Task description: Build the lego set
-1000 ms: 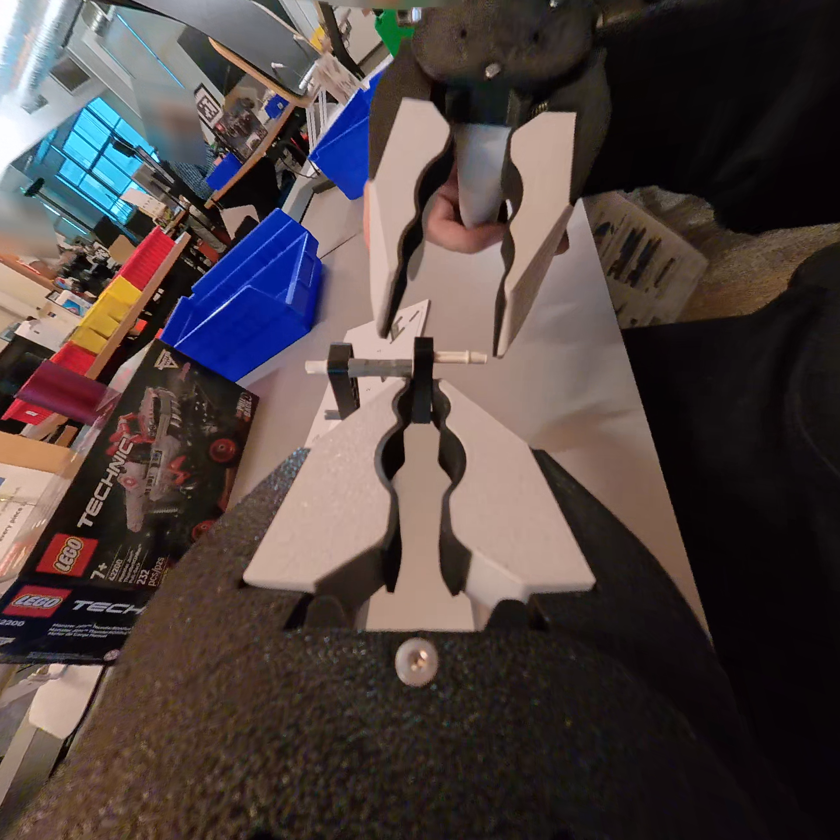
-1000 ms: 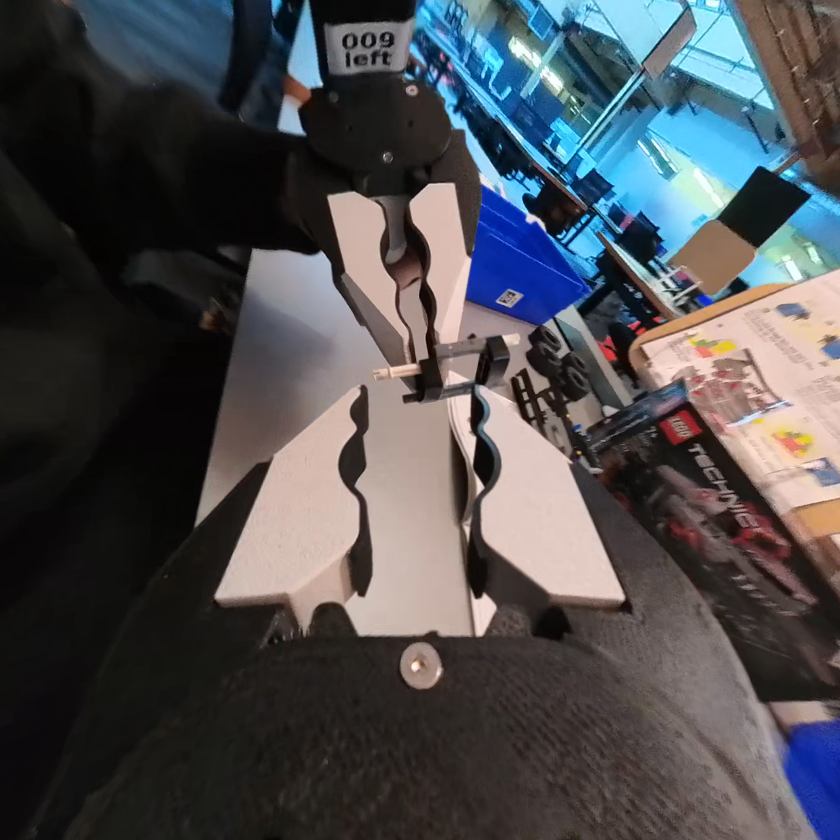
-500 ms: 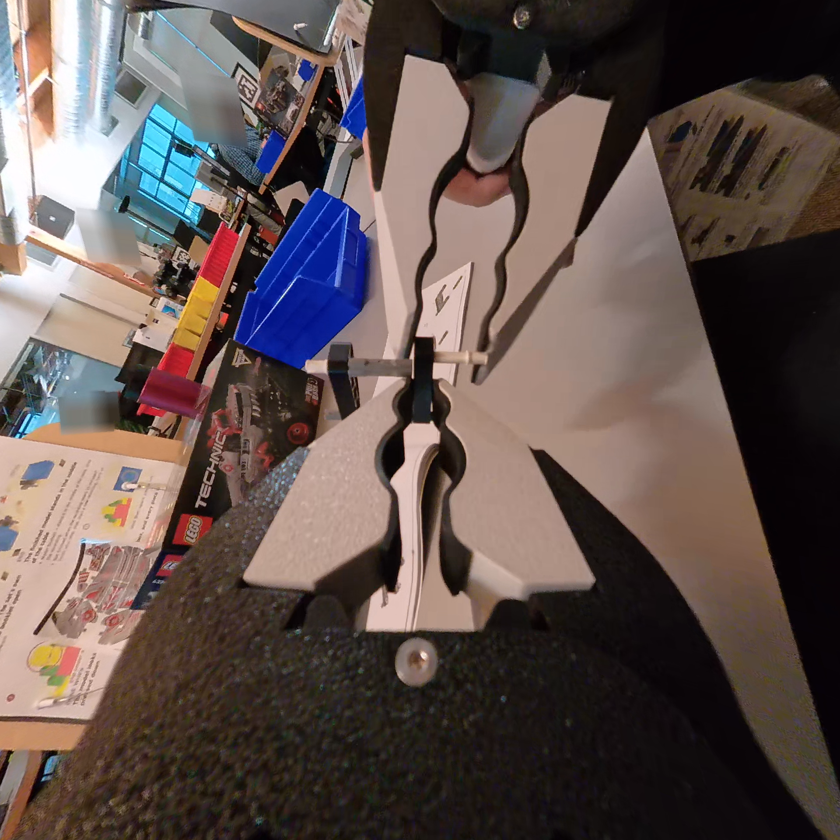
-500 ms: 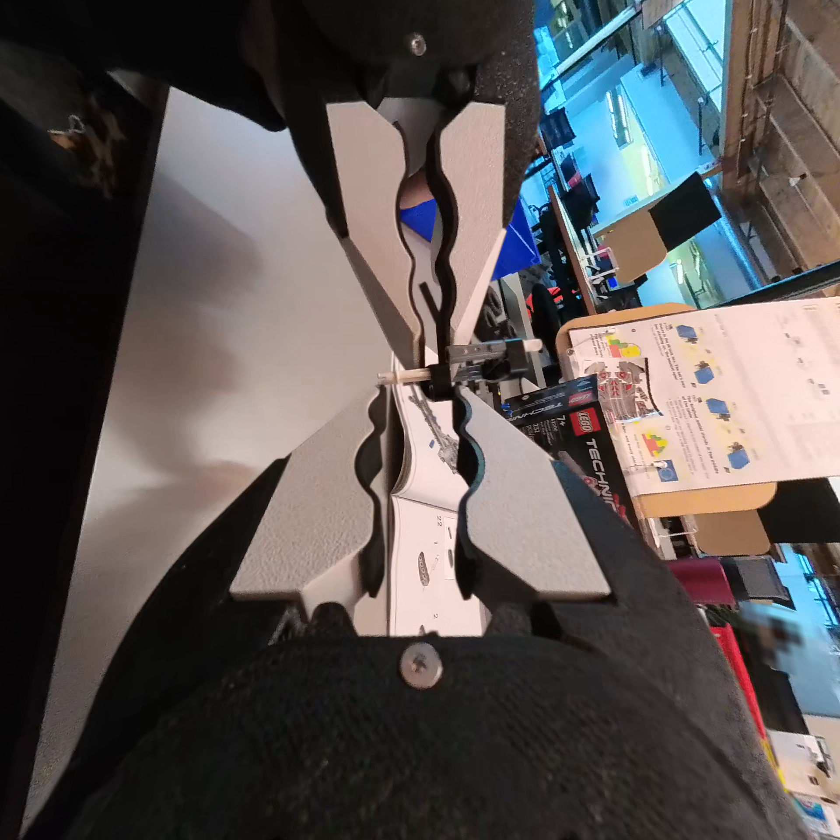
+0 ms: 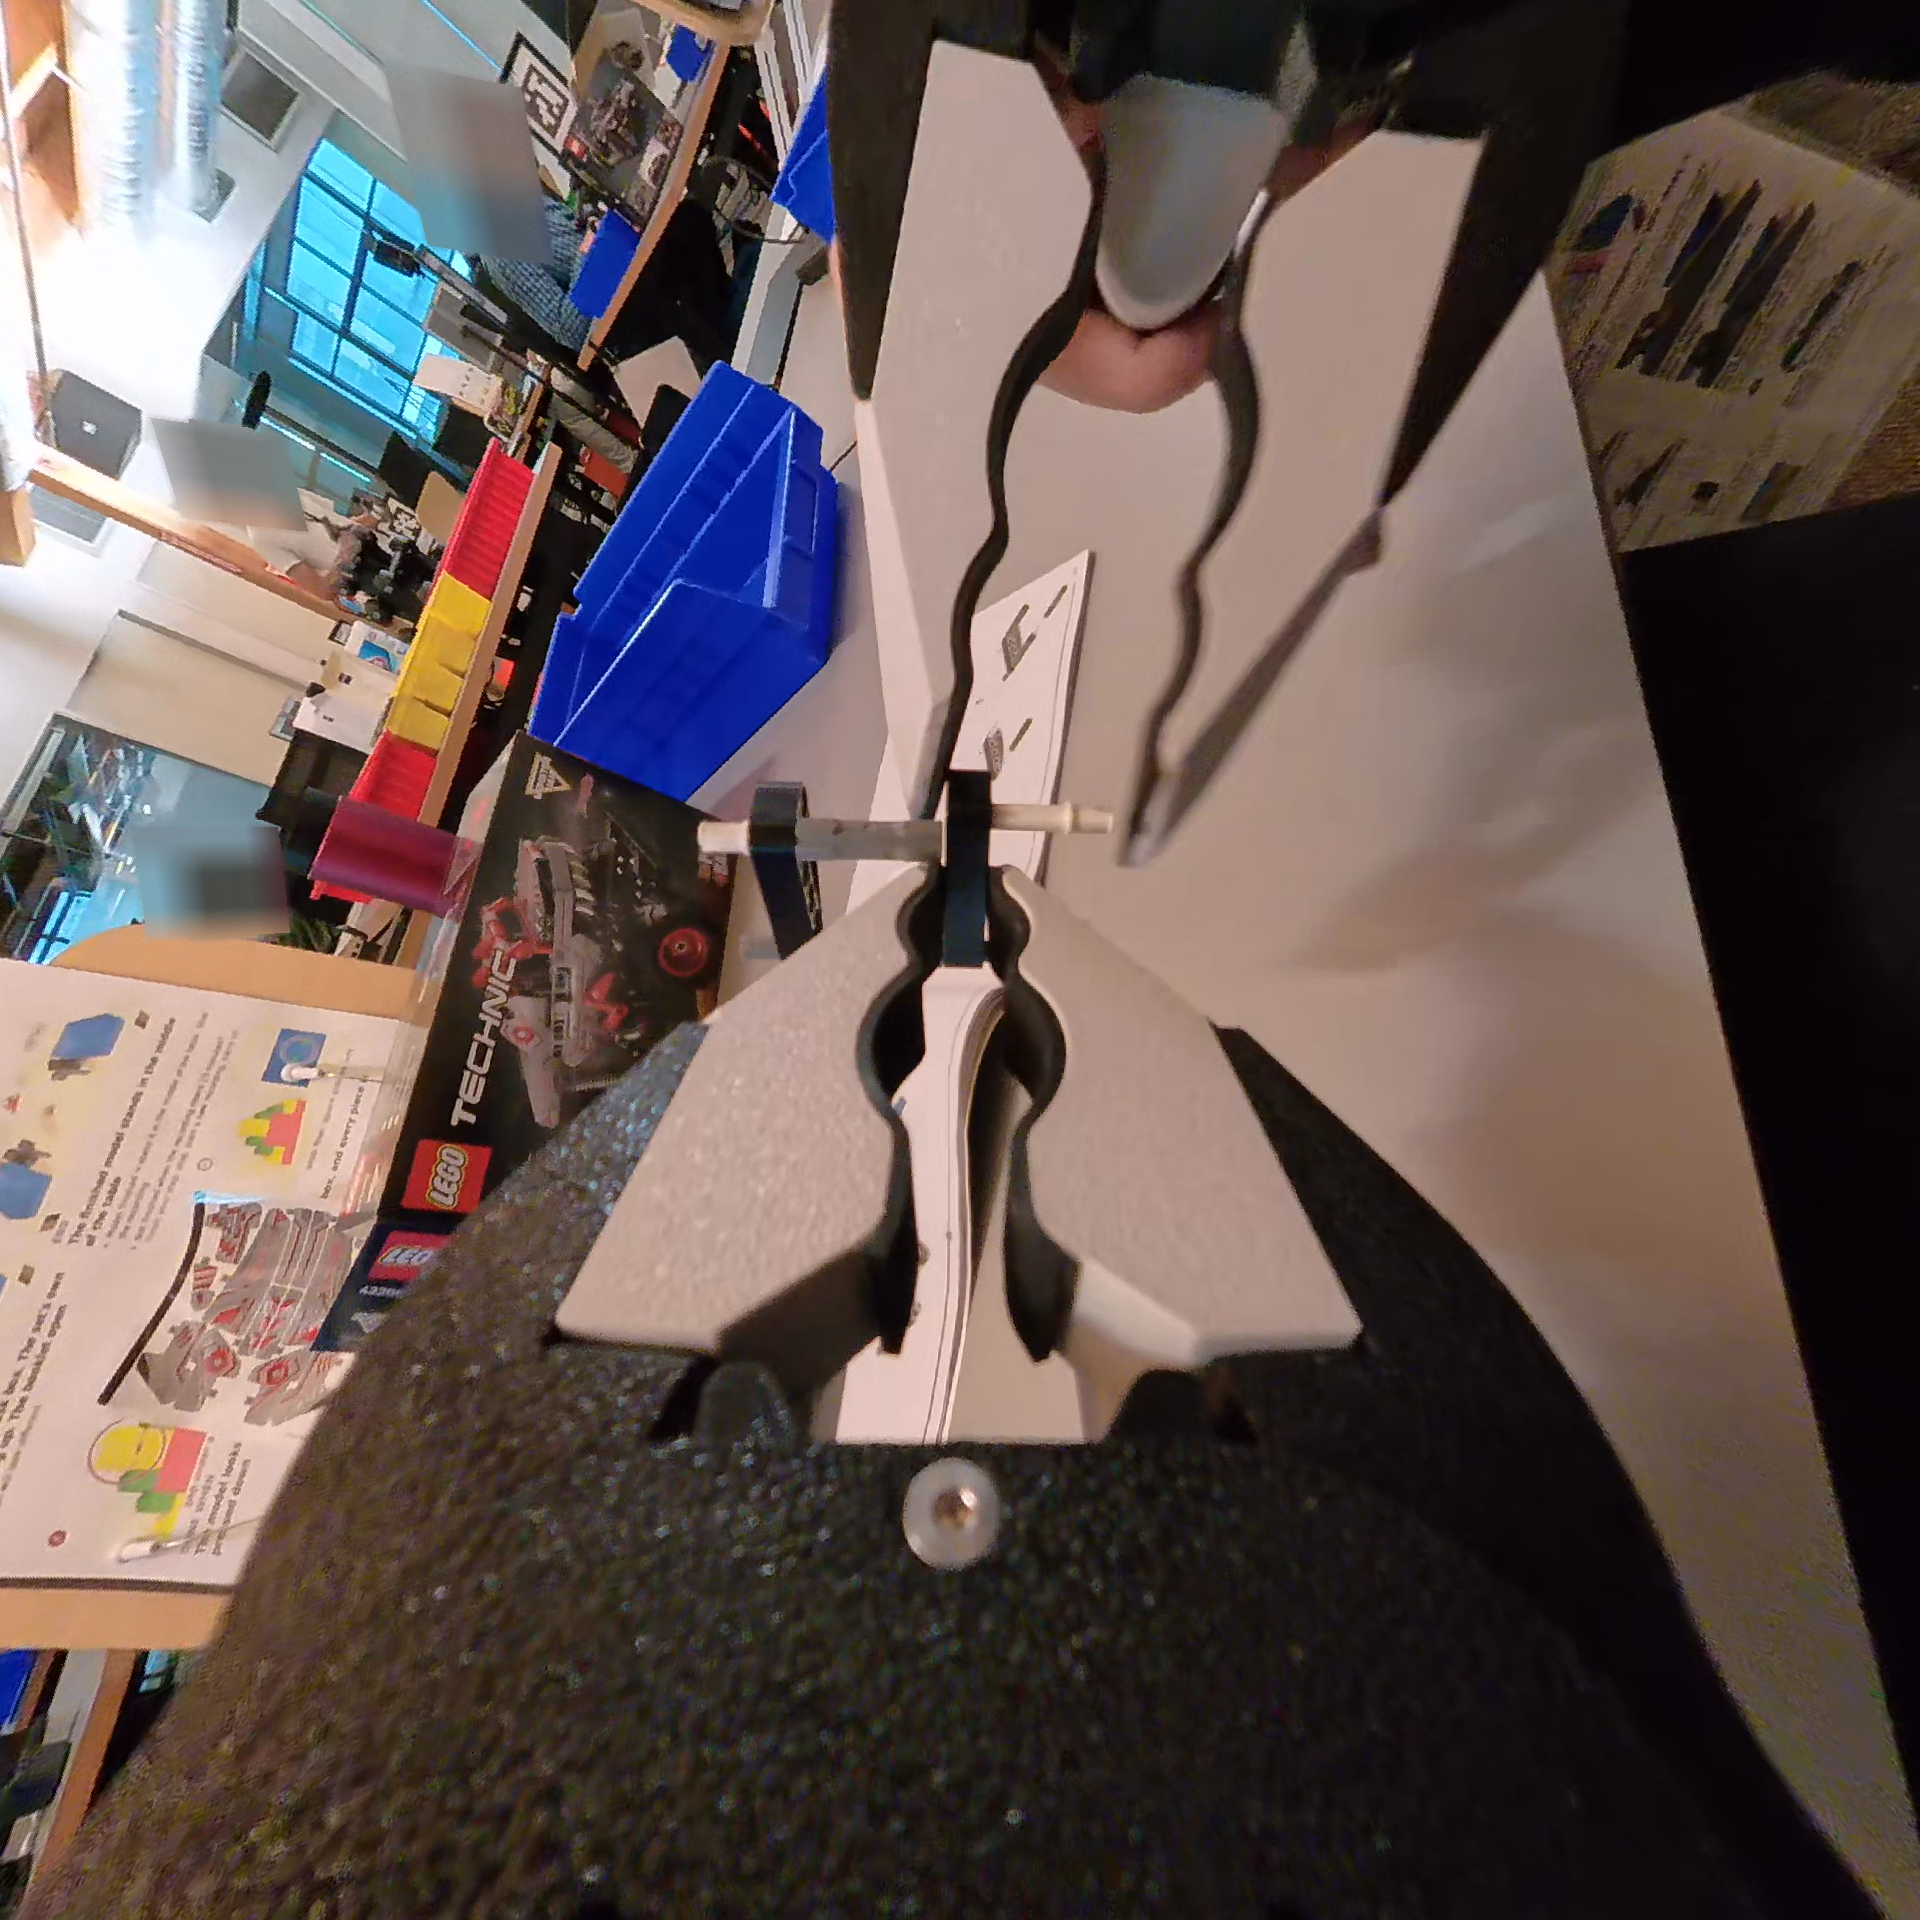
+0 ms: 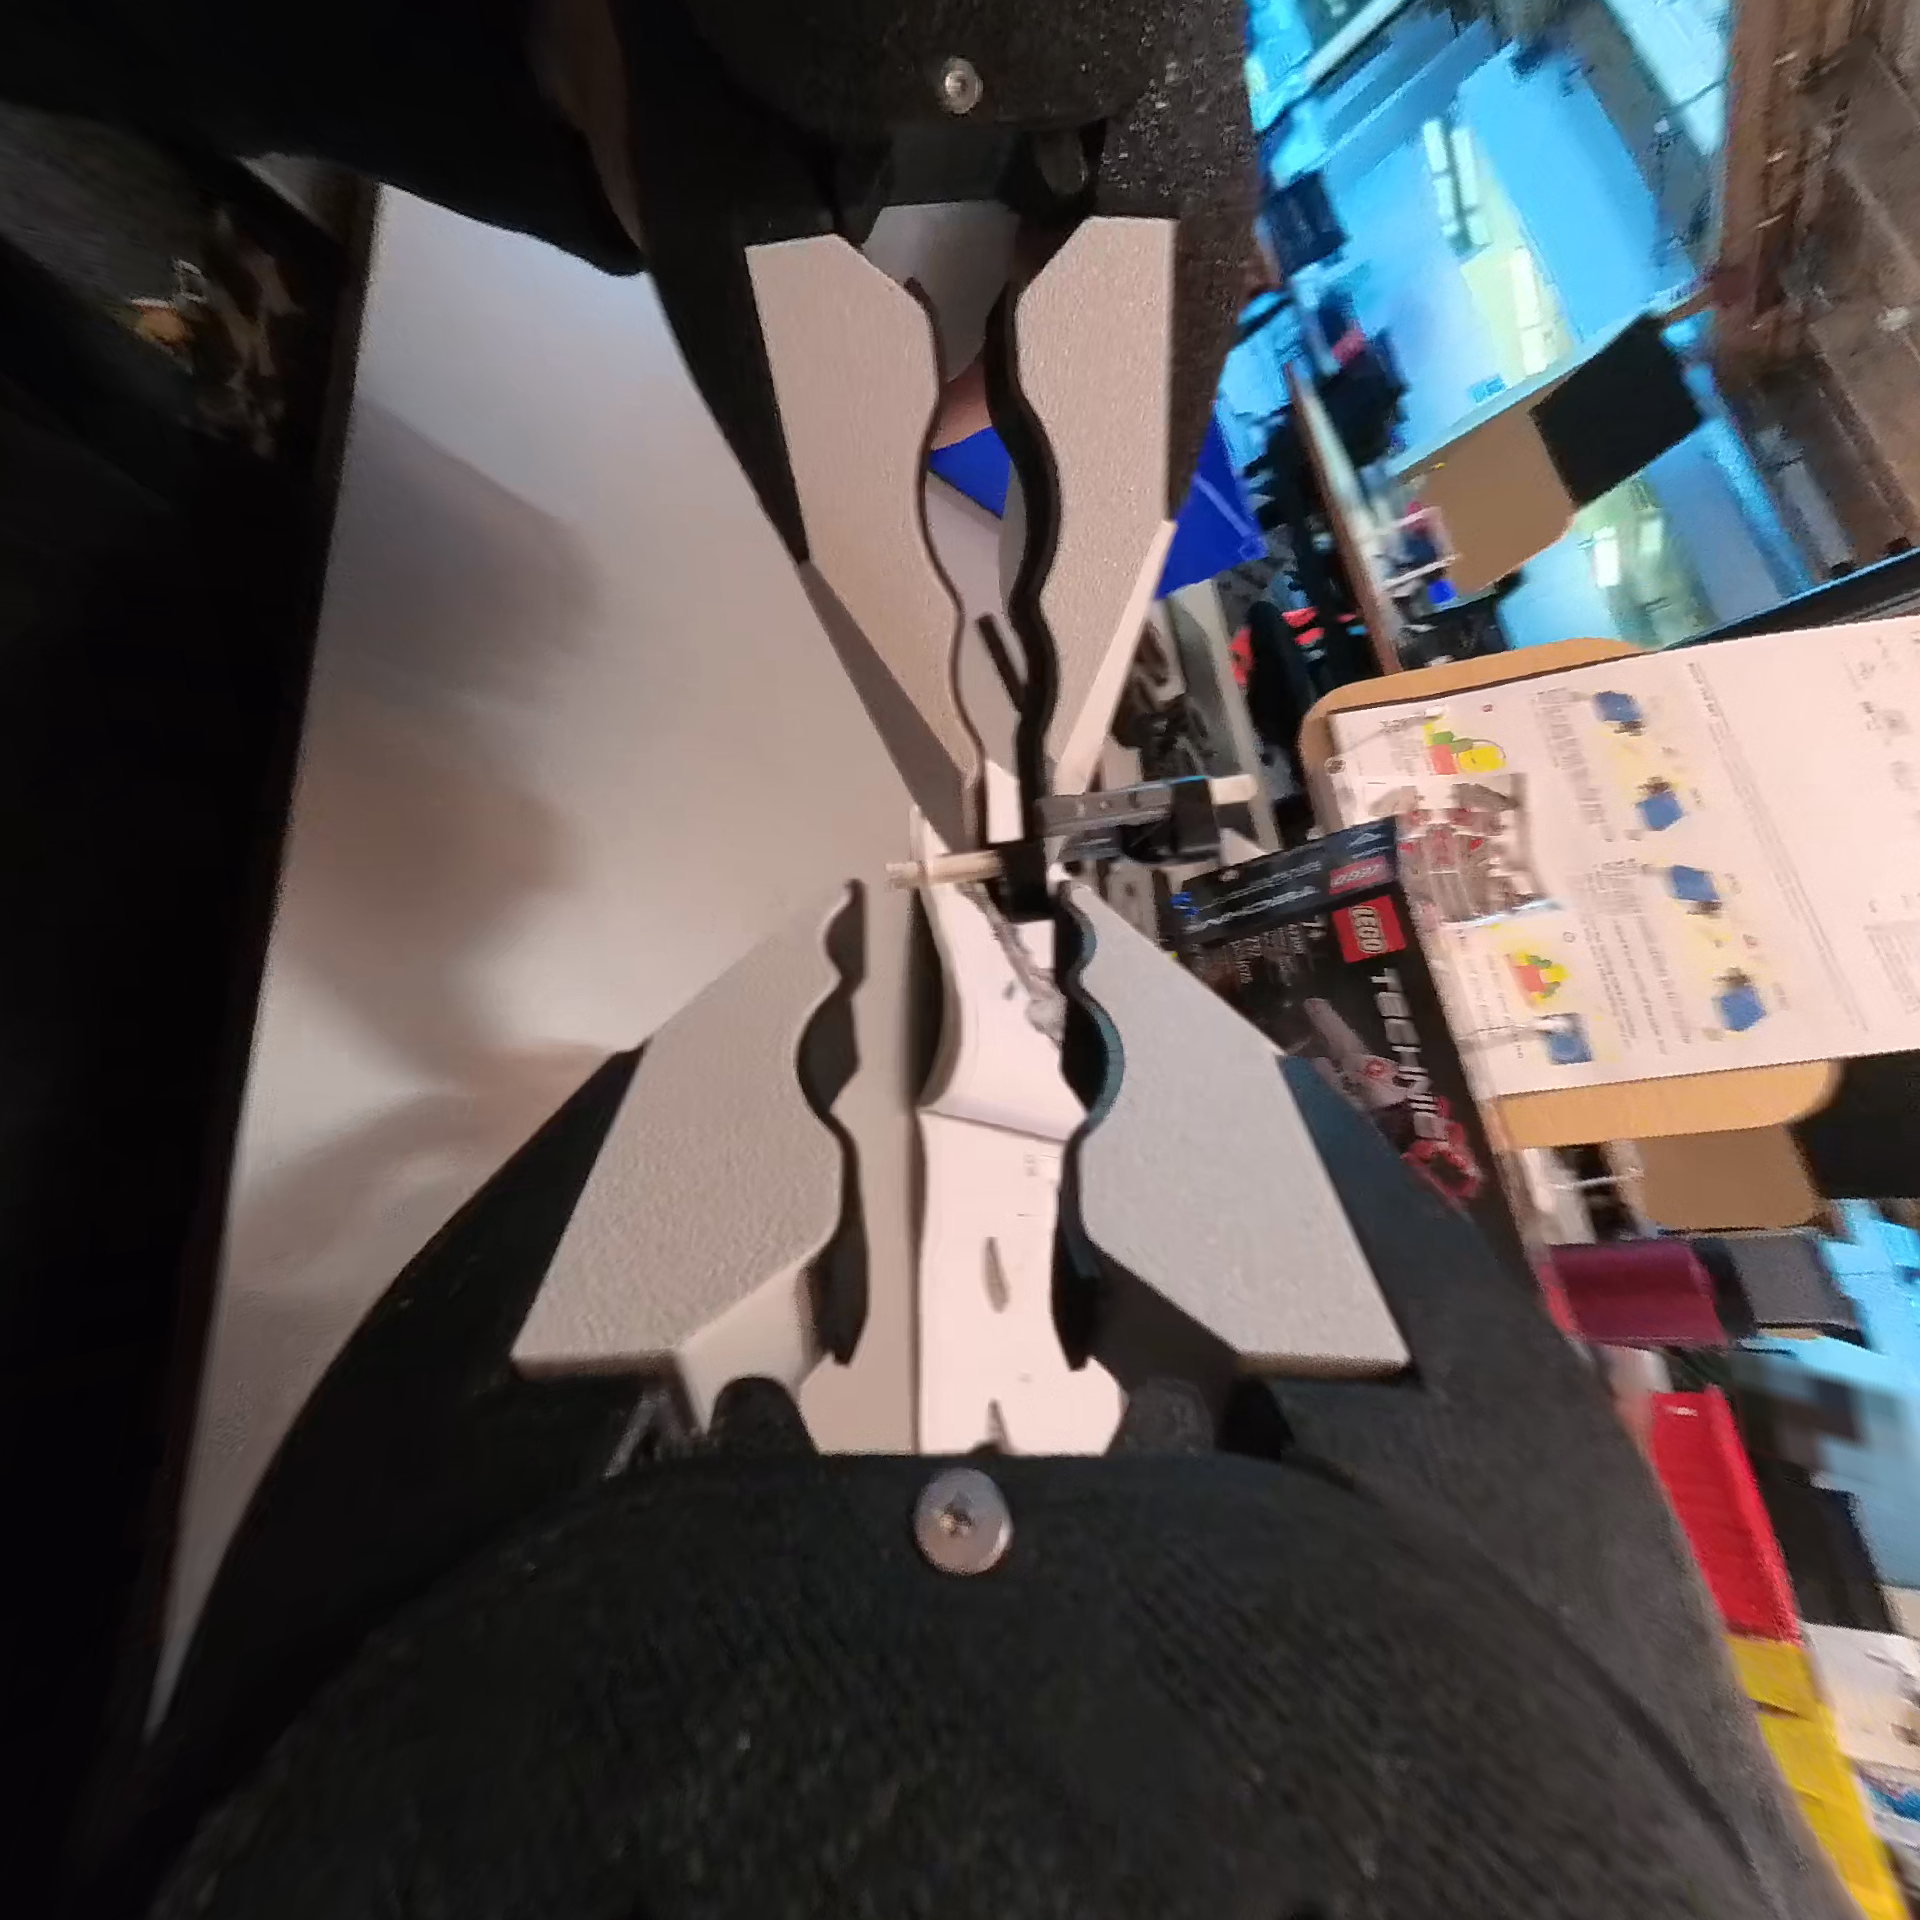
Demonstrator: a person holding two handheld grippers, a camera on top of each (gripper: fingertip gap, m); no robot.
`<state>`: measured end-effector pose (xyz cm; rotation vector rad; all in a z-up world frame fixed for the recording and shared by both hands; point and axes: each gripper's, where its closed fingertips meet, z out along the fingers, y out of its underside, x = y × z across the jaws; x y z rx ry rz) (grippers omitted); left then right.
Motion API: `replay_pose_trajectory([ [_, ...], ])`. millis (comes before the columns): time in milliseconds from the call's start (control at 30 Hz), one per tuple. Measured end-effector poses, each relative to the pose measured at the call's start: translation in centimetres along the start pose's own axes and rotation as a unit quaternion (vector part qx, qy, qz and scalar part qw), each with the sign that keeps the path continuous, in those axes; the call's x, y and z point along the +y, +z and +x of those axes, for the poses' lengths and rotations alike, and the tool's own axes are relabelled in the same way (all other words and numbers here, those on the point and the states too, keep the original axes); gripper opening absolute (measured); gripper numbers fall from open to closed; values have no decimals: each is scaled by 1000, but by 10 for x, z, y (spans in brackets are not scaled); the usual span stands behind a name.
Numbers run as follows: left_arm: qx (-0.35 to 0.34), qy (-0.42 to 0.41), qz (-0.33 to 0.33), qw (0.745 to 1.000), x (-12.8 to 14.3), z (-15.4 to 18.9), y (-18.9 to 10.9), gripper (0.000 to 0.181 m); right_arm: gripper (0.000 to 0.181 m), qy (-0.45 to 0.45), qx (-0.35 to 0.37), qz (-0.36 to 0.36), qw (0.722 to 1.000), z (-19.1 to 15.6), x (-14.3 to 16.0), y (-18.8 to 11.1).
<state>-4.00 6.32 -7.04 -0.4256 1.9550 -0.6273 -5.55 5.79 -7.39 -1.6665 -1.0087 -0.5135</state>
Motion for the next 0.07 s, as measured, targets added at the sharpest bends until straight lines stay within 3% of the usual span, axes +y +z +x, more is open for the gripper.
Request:
replay_pose_trajectory([
  [67,2,3,-3,1000,0,2,1,5,29,-3,2,3,1000,1,-2,0],
])
